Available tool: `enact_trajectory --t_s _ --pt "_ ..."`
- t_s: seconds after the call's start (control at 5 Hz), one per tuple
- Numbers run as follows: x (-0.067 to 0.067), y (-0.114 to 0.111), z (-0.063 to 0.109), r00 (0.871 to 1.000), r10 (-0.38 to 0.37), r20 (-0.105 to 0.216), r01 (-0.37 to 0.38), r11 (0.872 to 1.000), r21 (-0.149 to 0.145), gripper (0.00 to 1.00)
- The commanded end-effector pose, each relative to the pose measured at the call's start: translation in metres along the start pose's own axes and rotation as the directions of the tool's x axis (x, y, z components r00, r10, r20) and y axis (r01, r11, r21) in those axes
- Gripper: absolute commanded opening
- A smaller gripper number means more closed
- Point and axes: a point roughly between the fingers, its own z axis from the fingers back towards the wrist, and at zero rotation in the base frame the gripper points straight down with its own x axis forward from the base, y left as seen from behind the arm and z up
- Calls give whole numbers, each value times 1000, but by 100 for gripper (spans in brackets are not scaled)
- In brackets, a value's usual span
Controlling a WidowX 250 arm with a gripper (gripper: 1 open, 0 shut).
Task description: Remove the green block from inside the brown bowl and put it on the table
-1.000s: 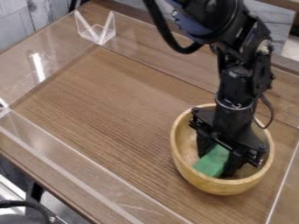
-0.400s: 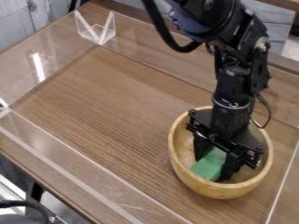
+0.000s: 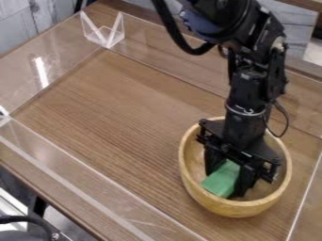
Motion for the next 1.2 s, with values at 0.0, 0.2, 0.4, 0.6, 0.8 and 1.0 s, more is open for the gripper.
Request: enact_trajectory --t_s 0.0,0.2,0.4,0.6,0.8,1.0 --pt "7 1 24 998 8 54 -6 1000 -24 0" --pt "4 3 31 999 17 44 -16 999 -39 0" --pt "3 5 40 999 28 38 -26 998 -55 0" --pt "4 8 49 998 38 45 -35 997 -71 0" --pt "6 13 59 997 50 59 -45 995 -84 0" --pt "2 21 72 995 62 79 -54 994 -99 0"
